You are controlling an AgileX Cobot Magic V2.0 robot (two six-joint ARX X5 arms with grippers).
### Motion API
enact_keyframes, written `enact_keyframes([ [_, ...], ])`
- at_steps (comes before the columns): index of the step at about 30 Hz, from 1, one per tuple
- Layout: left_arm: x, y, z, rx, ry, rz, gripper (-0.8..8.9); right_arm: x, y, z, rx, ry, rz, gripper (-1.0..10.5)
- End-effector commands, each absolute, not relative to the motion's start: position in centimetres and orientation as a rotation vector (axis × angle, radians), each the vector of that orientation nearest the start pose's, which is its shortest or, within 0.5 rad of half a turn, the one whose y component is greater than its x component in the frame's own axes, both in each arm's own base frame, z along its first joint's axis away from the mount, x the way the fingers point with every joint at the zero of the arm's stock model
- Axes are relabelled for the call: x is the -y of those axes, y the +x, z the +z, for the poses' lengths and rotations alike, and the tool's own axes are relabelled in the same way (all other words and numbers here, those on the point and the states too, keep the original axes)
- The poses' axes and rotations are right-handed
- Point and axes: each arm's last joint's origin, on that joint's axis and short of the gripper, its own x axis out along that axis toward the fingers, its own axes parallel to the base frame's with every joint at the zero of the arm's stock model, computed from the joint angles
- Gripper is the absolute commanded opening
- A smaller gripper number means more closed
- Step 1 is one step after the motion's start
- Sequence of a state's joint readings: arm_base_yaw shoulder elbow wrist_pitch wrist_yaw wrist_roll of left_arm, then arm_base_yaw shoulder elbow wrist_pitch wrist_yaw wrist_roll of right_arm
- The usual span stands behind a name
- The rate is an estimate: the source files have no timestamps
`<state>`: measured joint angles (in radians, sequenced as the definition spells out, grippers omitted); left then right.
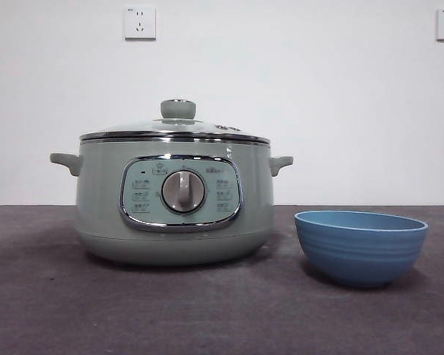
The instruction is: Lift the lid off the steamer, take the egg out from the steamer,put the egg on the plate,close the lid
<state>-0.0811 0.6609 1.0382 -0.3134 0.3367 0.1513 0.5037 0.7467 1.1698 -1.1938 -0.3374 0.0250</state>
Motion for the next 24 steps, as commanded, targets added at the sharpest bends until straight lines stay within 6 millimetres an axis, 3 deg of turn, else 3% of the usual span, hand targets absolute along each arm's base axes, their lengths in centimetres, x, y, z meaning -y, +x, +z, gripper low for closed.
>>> enact_keyframes([
  [1,1.1,10.5,37.6,0.099,0.178,-0.298,-0.04,-5.3,7.7,37.2,-0.791,-0.051,0.790,0.0],
  [7,0.3,9.5,29.2,0.078,0.175,-0.135,-0.04,-5.3,7.7,37.2,-0.791,-0.051,0.790,0.0],
  [12,0.1,9.3,23.7,0.023,0.170,-0.076,-0.04,-5.3,7.7,37.2,-0.791,-0.051,0.790,0.0],
  [18,-0.1,9.7,19.2,-0.039,0.162,-0.060,-0.04,-5.3,7.7,37.2,-0.791,-0.051,0.790,0.0],
  [24,-0.3,9.9,16.4,-0.086,0.148,-0.050,-0.03,-5.3,7.7,37.2,-0.791,-0.051,0.790,0.0],
])
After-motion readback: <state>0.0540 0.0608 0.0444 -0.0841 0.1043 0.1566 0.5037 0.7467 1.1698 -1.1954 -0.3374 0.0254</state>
